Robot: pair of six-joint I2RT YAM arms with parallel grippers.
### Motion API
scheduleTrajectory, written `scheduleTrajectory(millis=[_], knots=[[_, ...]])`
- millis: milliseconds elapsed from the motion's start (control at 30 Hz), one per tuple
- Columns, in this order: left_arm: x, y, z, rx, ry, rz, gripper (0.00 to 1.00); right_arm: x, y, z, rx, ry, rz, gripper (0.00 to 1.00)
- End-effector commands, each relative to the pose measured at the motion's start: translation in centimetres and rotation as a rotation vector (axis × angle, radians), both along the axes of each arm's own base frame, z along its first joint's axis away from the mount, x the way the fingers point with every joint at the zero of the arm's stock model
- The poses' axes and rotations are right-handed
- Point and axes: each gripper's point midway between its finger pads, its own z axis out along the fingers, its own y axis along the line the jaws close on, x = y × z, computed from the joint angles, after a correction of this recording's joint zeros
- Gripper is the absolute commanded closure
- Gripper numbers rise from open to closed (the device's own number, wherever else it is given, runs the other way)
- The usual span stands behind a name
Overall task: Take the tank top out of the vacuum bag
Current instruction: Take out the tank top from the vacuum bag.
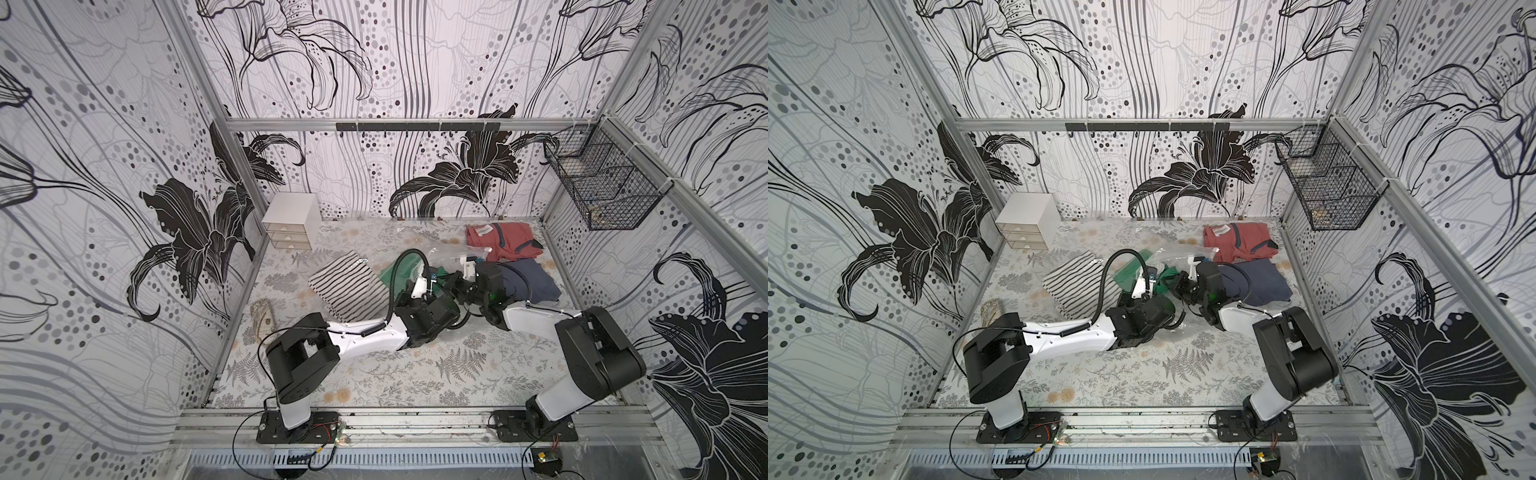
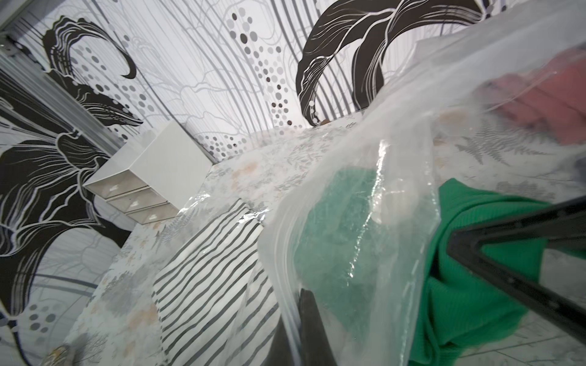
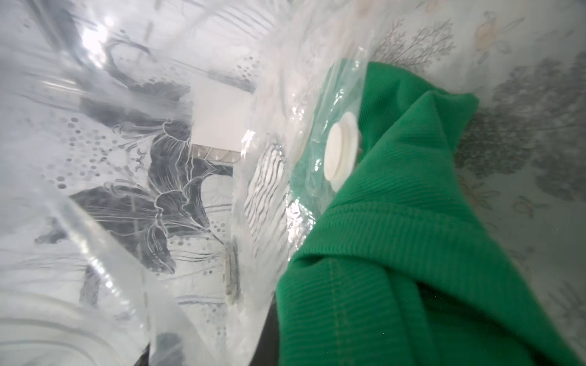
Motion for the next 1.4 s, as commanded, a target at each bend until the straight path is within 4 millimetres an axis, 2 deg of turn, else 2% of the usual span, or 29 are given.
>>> scheduleTrajectory(millis=[0,133,233,267,367,533,667,900,967,1100,1233,1367], knots=[[-0.2,4.0,0.7,0.064,-0.021,0.105,1.0,1.0,2.2,-0.1,0.011,0.009,0.076,1.0],[0.6,7.1,-0.2,0.091,0.017,0.171,1.0,2.9,6.2,0.0,0.028,0.008,0.151,1.0],[1.2,8.2,-0.1,0.102,0.02,0.187,1.0,4.4,9.3,0.4,0.036,-0.001,0.201,1.0],[1.5,8.4,0.0,0.099,0.02,0.187,1.0,4.8,9.7,0.6,0.046,-0.004,0.205,1.0],[1.7,8.1,1.0,0.078,0.005,0.169,1.0,5.3,9.8,1.4,0.037,-0.009,0.194,1.0],[1.9,7.4,0.6,0.052,0.023,0.139,1.0,3.5,9.3,3.0,0.003,0.003,0.244,1.0],[1.9,7.2,-0.3,0.049,0.045,0.144,1.0,2.0,8.2,3.6,0.01,0.023,0.25,1.0],[1.8,7.2,-0.1,0.043,0.045,0.143,1.0,-0.7,5.3,1.6,-0.003,0.094,0.229,1.0],[1.8,7.2,-0.2,0.034,0.046,0.136,1.0,-1.6,4.1,0.5,-0.054,0.11,0.212,1.0],[1.9,6.9,-0.5,0.037,0.057,0.124,1.0,-2.6,0.7,0.0,-0.072,0.135,0.152,1.0],[1.9,5.5,-1.2,0.036,0.086,0.073,1.0,-3.4,-2.1,0.1,-0.134,0.143,0.127,1.0],[1.2,3.2,-2.4,0.057,0.114,0.026,1.0,-3.3,-3.4,1.6,-0.158,0.122,0.119,1.0]])
